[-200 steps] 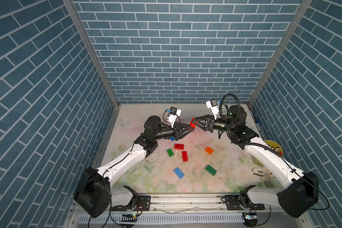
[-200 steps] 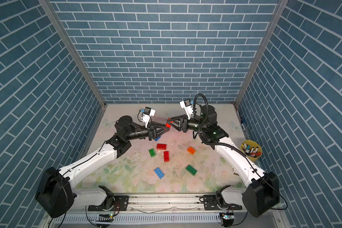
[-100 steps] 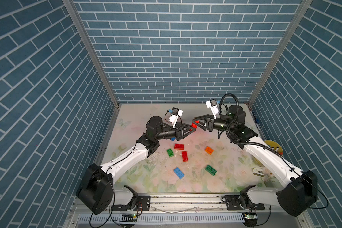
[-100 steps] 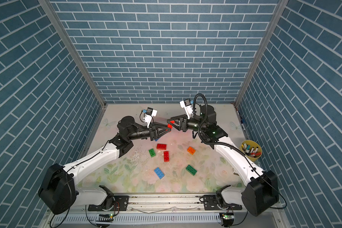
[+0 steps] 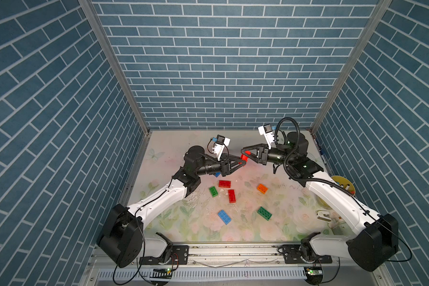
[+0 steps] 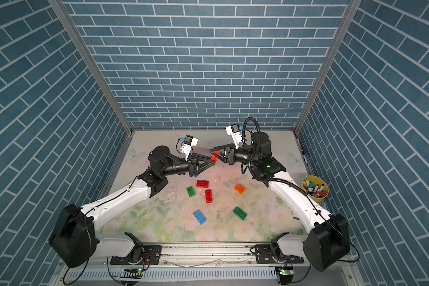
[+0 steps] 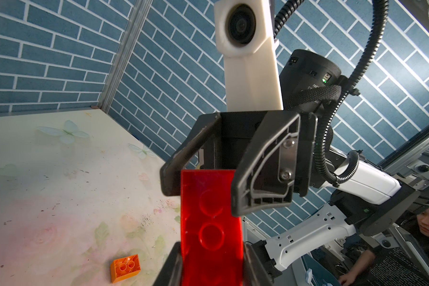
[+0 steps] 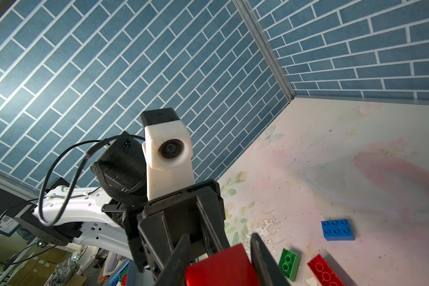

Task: Assemble a rectangle with lego
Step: Pick up the lego brick from the center of the board, then place the lego brick at the center of the board.

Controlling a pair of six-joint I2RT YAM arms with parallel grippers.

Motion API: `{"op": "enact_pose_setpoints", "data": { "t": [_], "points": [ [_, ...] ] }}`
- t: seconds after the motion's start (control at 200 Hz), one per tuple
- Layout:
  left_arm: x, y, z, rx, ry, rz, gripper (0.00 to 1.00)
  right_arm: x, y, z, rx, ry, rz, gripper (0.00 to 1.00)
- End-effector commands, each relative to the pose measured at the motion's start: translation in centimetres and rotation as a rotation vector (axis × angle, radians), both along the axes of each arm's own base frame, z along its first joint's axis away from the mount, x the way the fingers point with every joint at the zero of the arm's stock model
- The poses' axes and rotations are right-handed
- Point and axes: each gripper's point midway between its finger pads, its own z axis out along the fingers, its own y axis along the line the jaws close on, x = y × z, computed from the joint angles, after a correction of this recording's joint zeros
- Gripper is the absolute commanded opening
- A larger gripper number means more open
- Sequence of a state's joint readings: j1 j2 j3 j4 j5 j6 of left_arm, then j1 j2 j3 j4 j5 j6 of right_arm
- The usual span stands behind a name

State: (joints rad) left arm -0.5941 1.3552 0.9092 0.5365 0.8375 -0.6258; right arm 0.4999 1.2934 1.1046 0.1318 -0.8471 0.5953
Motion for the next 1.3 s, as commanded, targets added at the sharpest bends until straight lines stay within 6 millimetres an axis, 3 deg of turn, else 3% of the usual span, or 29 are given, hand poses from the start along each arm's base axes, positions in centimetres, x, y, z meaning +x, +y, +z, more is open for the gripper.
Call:
{"op": "enact_pose_setpoints", "data": {
  "t": [0.0,0.05,0.16,0.335,0.485,0.67,0.765,0.94,1.06,1.295],
  "points": [
    [-0.6,-0.3,2.0,-0.036,-0.067,-0.014,0.09,1.2,-0.2,0.0,-0.016,0.0,-0.066,0.24],
    [-0.2,-0.1,2.0,-0.03,-0.069,0.017,0.14,1.4,-0.3,-0.1,-0.024,0.003,-0.081,0.24],
    [0.6,0.6,1.8,-0.015,-0.07,0.083,0.57,1.7,-0.8,-0.6,-0.059,0.011,-0.121,0.24],
    [2.0,2.2,0.8,0.079,-0.081,0.208,1.0,2.1,-1.9,-1.6,-0.158,0.028,-0.195,0.24],
    [3.0,5.5,-0.3,0.232,-0.129,0.391,1.0,3.0,-3.8,-3.6,-0.312,0.082,-0.299,0.24],
    [5.1,12.5,-2.2,0.494,-0.19,0.764,1.0,4.5,-7.8,-9.6,-0.67,0.252,-0.459,0.24],
    [5.3,14.3,-3.2,0.589,-0.226,0.836,1.0,4.8,-8.9,-12.1,-0.81,0.328,-0.481,0.23],
    [4.8,13.7,-5.7,0.688,-0.287,0.816,1.0,5.3,-9.2,-17.2,-1.028,0.437,-0.458,0.23],
    [4.3,12.6,-7.4,0.731,-0.299,0.776,1.0,5.1,-8.3,-20.6,-1.151,0.484,-0.403,0.23],
    [3.9,11.6,-9.0,0.745,-0.293,0.725,1.0,6.1,-6.7,-24.4,-1.243,0.523,-0.368,0.23]
  ]
}}
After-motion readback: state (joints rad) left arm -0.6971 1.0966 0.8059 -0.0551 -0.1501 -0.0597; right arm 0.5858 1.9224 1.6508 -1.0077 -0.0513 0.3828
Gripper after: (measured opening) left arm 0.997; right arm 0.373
